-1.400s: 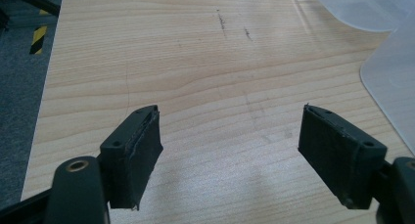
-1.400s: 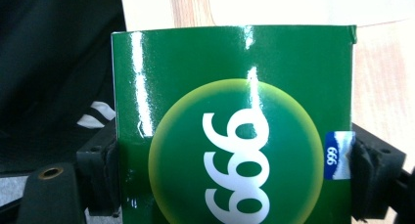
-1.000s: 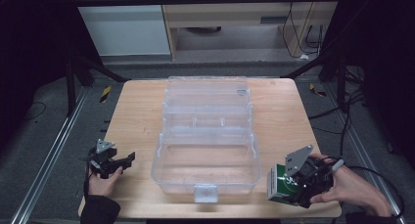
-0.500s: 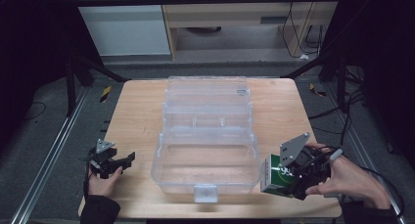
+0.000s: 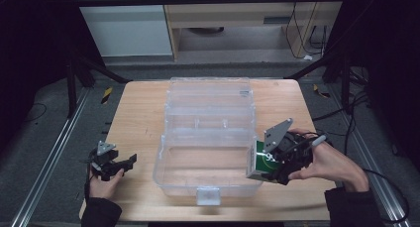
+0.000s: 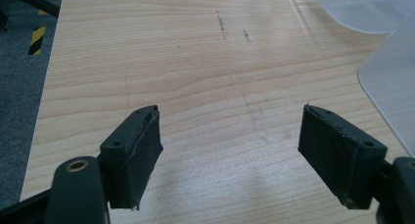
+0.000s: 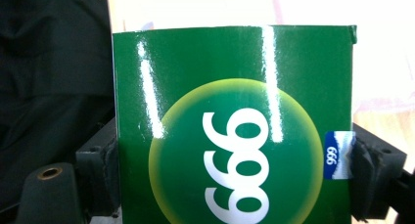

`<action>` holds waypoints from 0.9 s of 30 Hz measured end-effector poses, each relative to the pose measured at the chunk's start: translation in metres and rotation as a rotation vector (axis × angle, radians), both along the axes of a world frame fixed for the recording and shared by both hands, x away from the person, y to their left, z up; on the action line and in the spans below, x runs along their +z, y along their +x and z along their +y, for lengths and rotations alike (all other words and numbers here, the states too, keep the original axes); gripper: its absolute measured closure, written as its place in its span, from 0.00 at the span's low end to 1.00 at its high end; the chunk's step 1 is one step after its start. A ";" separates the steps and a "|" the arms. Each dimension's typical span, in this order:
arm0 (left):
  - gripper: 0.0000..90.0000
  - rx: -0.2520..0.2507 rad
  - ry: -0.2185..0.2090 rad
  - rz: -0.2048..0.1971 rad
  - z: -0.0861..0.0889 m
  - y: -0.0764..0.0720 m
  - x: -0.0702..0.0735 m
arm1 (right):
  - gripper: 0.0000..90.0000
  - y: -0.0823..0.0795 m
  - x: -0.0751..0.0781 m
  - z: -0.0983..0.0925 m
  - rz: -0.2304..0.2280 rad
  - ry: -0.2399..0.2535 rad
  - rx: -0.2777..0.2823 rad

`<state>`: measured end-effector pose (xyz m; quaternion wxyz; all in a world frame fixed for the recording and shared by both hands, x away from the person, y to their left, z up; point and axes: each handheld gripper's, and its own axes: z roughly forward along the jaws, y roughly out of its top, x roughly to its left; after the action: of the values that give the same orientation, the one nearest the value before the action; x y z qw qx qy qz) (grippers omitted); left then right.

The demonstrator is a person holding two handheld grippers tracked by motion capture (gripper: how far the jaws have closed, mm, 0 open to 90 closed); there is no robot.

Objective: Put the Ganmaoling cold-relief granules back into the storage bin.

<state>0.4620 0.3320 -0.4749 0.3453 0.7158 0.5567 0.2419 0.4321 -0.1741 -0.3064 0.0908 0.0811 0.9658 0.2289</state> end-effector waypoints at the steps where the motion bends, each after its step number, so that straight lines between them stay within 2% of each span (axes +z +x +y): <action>1: 0.25 0.001 -0.001 0.000 0.000 0.000 0.000 | 0.18 0.002 0.000 0.002 0.001 0.000 0.001; 9: 0.25 0.001 -0.001 -0.003 0.000 0.000 0.000 | 0.18 0.017 -0.010 0.015 0.008 0.007 0.010; 18: 0.25 0.001 -0.003 -0.002 0.000 0.000 0.000 | 0.18 0.025 -0.015 0.028 0.008 0.001 0.027; 27: 0.25 -0.001 0.001 -0.003 0.000 0.001 0.000 | 0.18 0.031 -0.029 0.045 0.019 -0.042 0.061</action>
<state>0.4626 0.3320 -0.4748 0.3459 0.7158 0.5557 0.2431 0.4627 -0.1287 -0.3357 0.0763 0.0518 0.9733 0.2104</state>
